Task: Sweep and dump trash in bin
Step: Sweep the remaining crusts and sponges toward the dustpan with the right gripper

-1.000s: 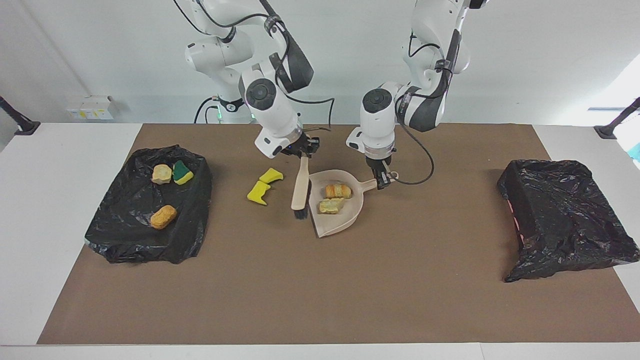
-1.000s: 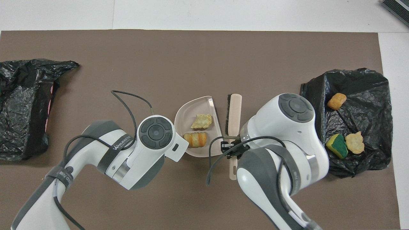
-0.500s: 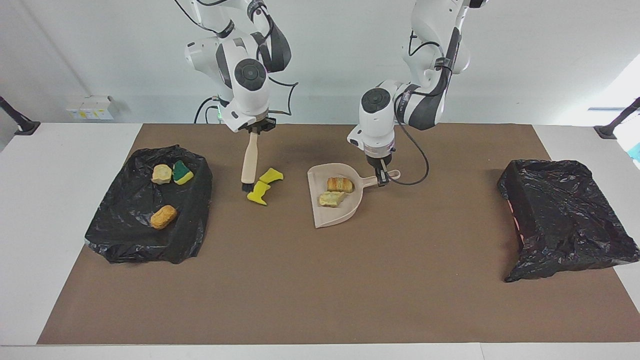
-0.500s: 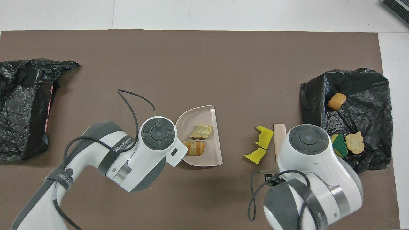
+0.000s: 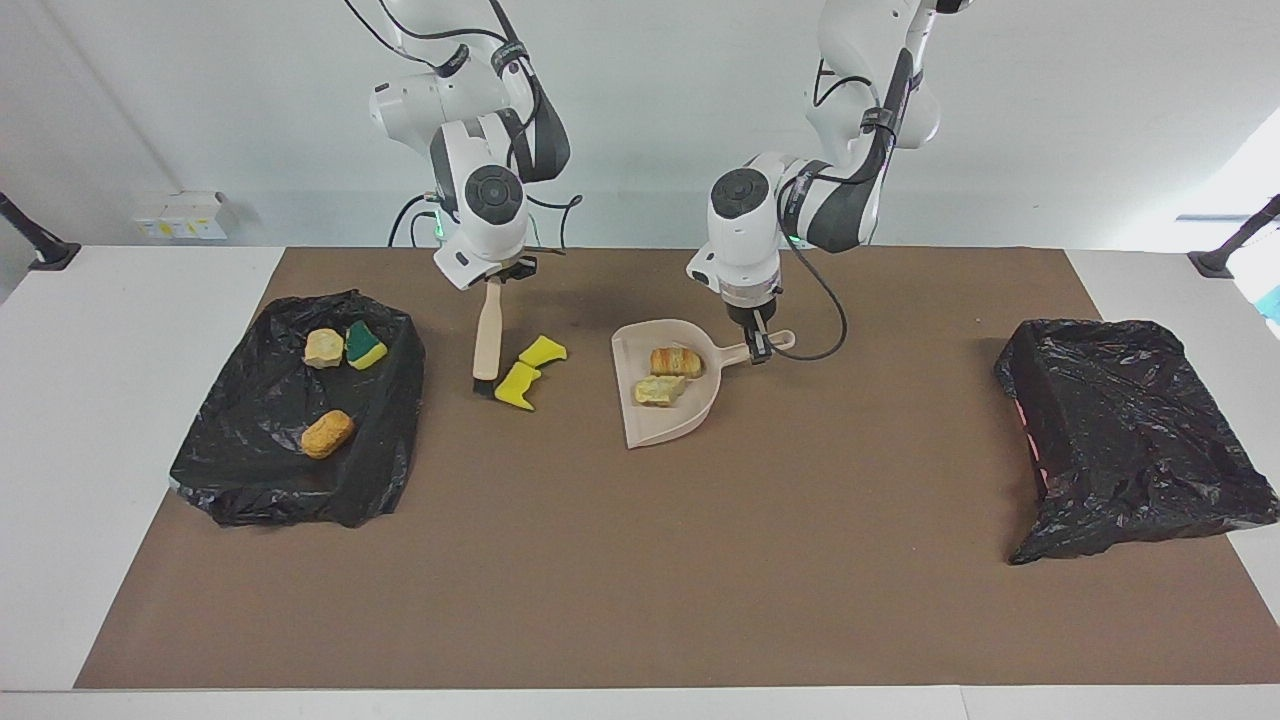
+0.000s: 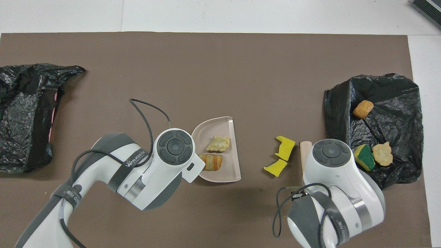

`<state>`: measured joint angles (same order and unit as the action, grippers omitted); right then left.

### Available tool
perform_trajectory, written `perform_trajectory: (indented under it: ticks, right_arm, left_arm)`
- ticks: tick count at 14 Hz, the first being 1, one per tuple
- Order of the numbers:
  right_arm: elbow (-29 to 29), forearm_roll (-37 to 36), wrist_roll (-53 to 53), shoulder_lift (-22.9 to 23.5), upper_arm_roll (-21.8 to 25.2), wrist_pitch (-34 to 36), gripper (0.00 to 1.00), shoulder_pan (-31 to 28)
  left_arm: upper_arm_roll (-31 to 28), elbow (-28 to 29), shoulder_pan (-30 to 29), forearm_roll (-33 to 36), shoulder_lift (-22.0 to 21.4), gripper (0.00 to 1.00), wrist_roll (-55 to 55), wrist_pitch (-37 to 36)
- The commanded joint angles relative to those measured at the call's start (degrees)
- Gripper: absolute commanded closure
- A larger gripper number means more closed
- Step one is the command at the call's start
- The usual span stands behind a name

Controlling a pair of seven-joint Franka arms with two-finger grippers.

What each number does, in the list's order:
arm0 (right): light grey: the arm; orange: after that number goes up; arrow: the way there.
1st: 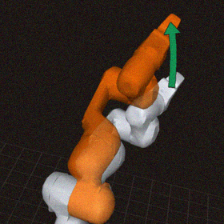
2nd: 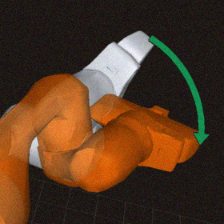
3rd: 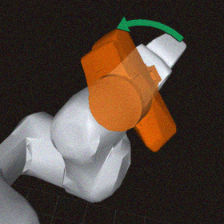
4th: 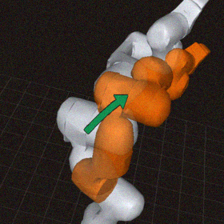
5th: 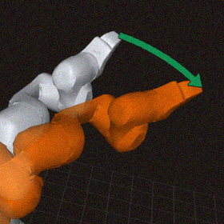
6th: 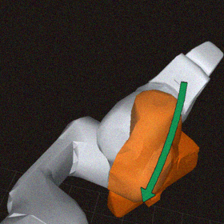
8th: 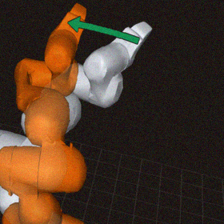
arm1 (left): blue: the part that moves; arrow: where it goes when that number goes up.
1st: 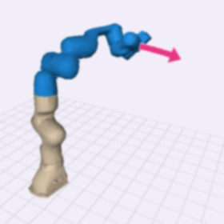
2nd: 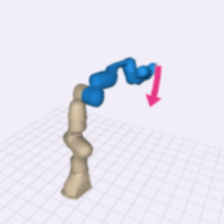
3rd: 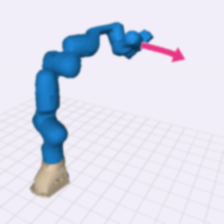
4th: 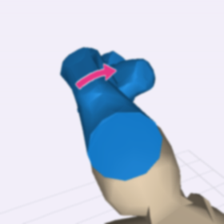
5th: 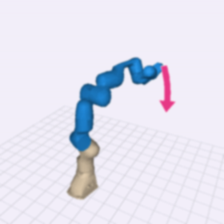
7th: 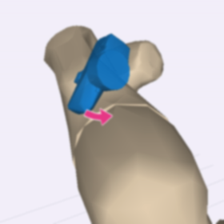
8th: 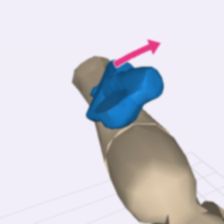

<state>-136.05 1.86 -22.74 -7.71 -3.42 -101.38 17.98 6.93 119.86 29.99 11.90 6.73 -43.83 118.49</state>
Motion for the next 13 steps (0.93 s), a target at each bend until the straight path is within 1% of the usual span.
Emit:
perform_trajectory:
  ticks: [1,2,4,6,8,10,11,13]
  right_arm:
    - [-0.53,6.12,0.51,1.19,-0.35,-3.90,1.00,2.65]
    - [-0.53,7.70,-1.24,2.68,-0.35,-6.44,1.00,4.41]
    - [0.08,12.35,-2.23,4.45,-0.35,-9.00,1.00,6.09]
    - [0.61,16.32,-1.87,4.72,-0.35,-10.85,1.00,7.76]
    - [1.40,22.10,-2.14,5.16,-0.35,-12.61,1.00,9.17]
    - [3.24,27.38,-2.22,6.12,-0.35,-12.79,1.00,10.14]
    - [5.08,28.19,-2.40,6.91,-0.44,-12.35,1.00,10.66]
    - [8.15,28.20,-3.80,6.39,-0.36,-11.13,1.00,12.25]
  left_arm:
    - [-0.69,2.83,1.56,0.85,-2.42,1.00,1.29,-0.28]
    - [-0.61,3.27,1.56,0.85,-2.77,1.00,1.29,-0.01]
    - [-0.61,3.63,1.65,0.85,-3.04,1.00,1.29,0.08]
    - [-0.61,4.94,1.65,0.85,-3.73,1.00,1.38,0.86]
    - [-0.61,6.26,2.09,0.85,-4.09,1.00,1.38,2.35]
    - [-0.61,7.67,2.09,0.85,-4.62,1.00,1.38,4.81]
    - [-0.61,8.11,2.09,0.85,-4.62,1.00,1.38,5.52]
    - [-0.61,8.11,2.00,0.85,-4.62,1.00,1.38,5.88]
